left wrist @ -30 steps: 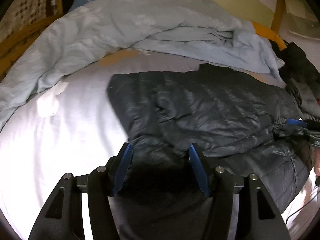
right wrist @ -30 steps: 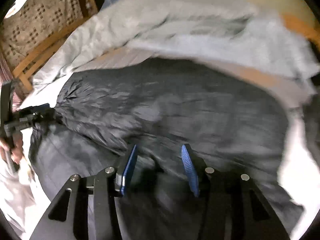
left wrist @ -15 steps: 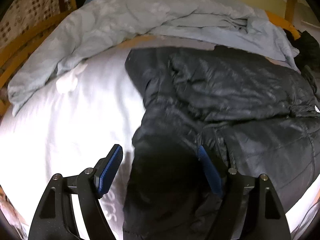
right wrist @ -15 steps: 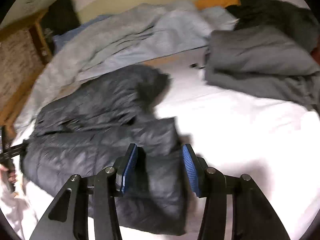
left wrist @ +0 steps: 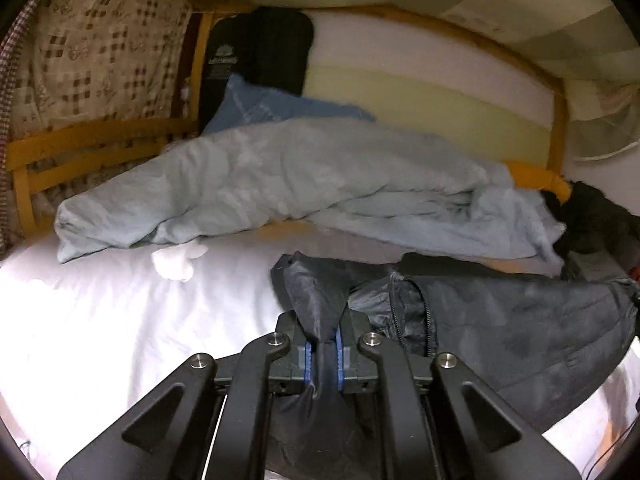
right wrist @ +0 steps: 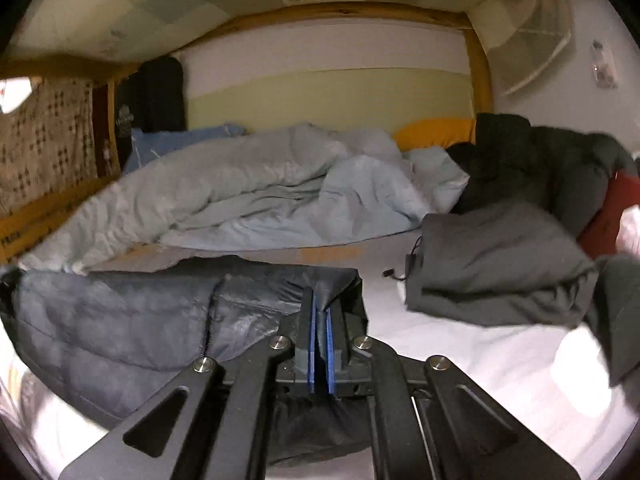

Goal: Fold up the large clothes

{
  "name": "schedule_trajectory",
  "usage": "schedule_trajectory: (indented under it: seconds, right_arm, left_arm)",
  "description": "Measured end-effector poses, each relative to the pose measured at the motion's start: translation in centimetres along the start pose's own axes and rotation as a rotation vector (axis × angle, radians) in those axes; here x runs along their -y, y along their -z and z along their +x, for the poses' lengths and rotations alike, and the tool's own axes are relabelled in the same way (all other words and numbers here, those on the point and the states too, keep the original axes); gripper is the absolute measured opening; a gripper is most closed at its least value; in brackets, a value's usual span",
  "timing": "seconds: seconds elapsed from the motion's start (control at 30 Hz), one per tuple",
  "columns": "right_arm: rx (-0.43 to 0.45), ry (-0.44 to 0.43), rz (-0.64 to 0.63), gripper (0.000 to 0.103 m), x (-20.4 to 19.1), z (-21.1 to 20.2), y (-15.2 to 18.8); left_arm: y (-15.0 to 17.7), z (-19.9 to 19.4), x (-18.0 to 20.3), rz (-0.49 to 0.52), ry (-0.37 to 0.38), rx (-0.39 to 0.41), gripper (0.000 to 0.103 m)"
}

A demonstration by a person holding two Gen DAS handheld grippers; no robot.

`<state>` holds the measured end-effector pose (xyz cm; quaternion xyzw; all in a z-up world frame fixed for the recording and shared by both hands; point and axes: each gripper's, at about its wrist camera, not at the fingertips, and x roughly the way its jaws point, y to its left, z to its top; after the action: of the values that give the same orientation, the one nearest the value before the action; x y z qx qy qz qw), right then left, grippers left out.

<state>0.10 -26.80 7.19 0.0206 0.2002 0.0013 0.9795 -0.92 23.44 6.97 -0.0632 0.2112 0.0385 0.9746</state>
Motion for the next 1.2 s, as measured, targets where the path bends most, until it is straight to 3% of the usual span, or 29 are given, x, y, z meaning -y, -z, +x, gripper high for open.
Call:
schedule_trajectory:
  seconds: [0.17, 0.27, 0.37, 0.57, 0.67, 0.73, 0.77, 0.87, 0.93, 0.97, 1.0, 1.03, 1.17, 1.2]
  right_arm:
    - [-0.130, 0.021, -0.016, 0.004, 0.5, 4.8, -0.2]
    - [-0.197, 0.063, -0.012, 0.004, 0.7, 7.6, 2.1]
    - [-0.282, 0.059, 0.027, 0.004, 1.1, 9.5, 4.8]
    - [-0.284, 0.049, 0.044, 0.005, 2.2, 8.7, 6.2]
    - [-0.231, 0.060, 0.012, 0.015, 2.2, 6.8, 5.7]
    - [-0.189, 0.068, -0.015, 0.020, 2.1, 5.3, 5.4]
    - [-0.177, 0.065, -0.021, 0.021, 1.9, 4.7, 5.3]
    - [-0.162, 0.061, -0.022, 0.024, 1.6, 3.1, 4.8]
    - [-0.148, 0.039, -0.014, 0.036, 1.1, 2.1, 4.4]
    - [-0.134, 0.023, -0.017, 0.051, 0.8, 1.7, 4.2]
    - [-0.112, 0.008, -0.023, 0.059, 0.5, 1.3, 4.0]
    - [-0.079, 0.013, -0.039, 0.059, 0.1, 0.5, 4.0]
    - [-0.074, -0.002, -0.048, 0.060, -0.8, -0.1, 3.6]
    - [-0.072, -0.004, -0.045, 0.065, -1.0, -0.3, 3.5]
  left_arm:
    - [0.6, 6.3, -0.6, 0.001, -0.025, -0.148, 0.008]
    - [2.0, 10.1, 0.1, 0.057, -0.070, -0.257, 0.009]
    - [3.4, 11.4, 0.7, 0.080, -0.082, -0.318, 0.013]
    - [3.6, 10.6, 0.8, 0.093, -0.075, -0.296, 0.023]
    - [2.8, 8.0, 1.1, 0.070, -0.054, -0.206, 0.042]
    - [2.3, 5.9, 1.5, 0.074, -0.045, -0.130, 0.064]
    - [2.2, 4.9, 1.8, 0.079, -0.046, -0.097, 0.067]
    - [2.0, 3.3, 2.5, 0.082, -0.036, -0.057, 0.068]
    - [1.9, 2.6, 3.2, 0.090, -0.028, -0.036, 0.068]
    - [1.8, 2.3, 3.5, 0.096, -0.026, -0.024, 0.068]
    - [1.8, 1.9, 3.9, 0.099, -0.021, -0.016, 0.071]
    - [1.7, 1.6, 4.2, 0.097, -0.012, -0.011, 0.076]
    - [2.1, 0.0, 5.1, 0.076, 0.022, 0.020, 0.080]
    - [2.2, -0.4, 5.2, 0.078, 0.023, 0.029, 0.083]
